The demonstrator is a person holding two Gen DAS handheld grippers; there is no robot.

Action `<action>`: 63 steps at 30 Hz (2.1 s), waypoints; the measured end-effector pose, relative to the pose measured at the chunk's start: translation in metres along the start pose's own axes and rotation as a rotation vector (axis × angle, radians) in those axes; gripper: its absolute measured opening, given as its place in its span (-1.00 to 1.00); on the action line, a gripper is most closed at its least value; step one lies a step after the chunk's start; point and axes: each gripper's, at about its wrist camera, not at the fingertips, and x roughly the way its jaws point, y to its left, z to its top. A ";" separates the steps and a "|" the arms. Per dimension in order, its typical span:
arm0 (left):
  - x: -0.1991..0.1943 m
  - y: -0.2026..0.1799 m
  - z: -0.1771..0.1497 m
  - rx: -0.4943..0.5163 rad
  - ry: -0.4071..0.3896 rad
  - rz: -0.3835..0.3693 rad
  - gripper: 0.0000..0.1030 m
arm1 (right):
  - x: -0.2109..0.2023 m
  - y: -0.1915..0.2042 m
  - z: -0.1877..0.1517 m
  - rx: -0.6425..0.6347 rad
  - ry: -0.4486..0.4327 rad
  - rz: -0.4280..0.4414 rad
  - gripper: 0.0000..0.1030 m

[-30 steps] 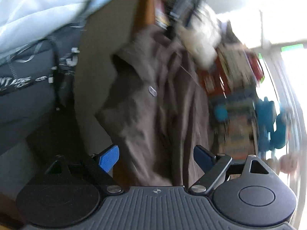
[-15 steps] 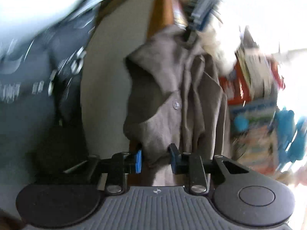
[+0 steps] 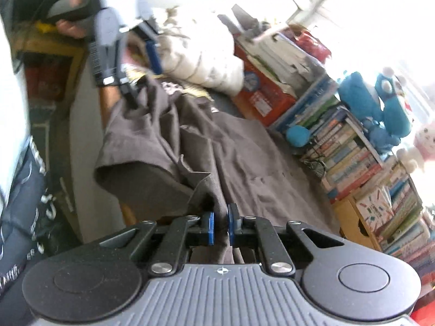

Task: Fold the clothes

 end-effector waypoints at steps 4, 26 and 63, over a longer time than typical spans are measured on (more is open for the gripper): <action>-0.015 -0.019 -0.009 0.097 -0.066 -0.039 0.85 | 0.008 -0.014 0.005 0.105 0.006 0.003 -0.78; 0.048 -0.069 -0.007 0.268 0.011 -0.200 0.06 | 0.010 -0.017 -0.001 0.232 0.039 0.032 -0.77; -0.021 0.000 0.037 -0.047 -0.154 -0.274 -0.95 | -0.052 0.011 0.001 0.148 0.005 -0.016 -0.22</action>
